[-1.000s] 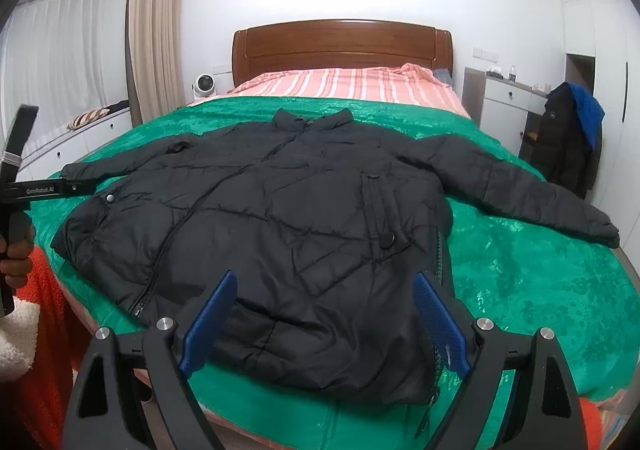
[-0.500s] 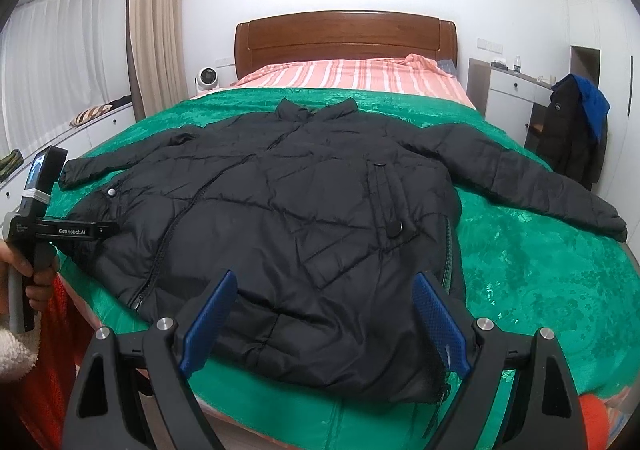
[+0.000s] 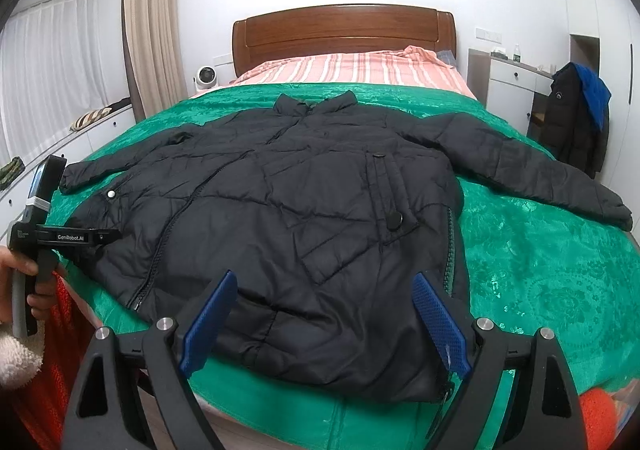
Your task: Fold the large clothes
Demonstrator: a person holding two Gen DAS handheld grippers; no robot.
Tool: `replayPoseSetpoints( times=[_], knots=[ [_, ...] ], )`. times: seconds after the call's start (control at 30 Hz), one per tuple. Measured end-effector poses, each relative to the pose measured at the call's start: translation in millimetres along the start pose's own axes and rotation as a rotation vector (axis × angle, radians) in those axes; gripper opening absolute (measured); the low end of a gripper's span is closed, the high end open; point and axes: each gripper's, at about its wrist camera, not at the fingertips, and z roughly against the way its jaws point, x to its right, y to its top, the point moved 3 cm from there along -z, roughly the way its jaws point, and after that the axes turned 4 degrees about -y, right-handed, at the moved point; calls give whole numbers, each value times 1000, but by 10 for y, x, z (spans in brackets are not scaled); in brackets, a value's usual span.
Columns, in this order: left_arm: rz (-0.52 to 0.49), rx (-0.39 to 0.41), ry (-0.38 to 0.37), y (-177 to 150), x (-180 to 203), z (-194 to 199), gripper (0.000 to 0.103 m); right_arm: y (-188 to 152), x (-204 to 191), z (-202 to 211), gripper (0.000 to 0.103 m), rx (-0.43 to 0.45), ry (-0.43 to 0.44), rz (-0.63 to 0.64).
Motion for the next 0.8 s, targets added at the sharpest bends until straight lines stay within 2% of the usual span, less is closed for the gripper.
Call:
replayPoseSetpoints(
  times=[0.1,0.3,0.43,0.8],
  knots=[
    [2,24,-1,19,-6,90,103,4,8,7,89,3,-2,-3],
    [19,198,-25,105,-6,470,103,4,24,9,89,6,-4,-10],
    [1,257,8,116,-18,596,103,4,25,7,89,6,-4,-8],
    [-38,264,15,136,16,598,103,-2,27,-3,89,0,-3,-8]
  ],
)
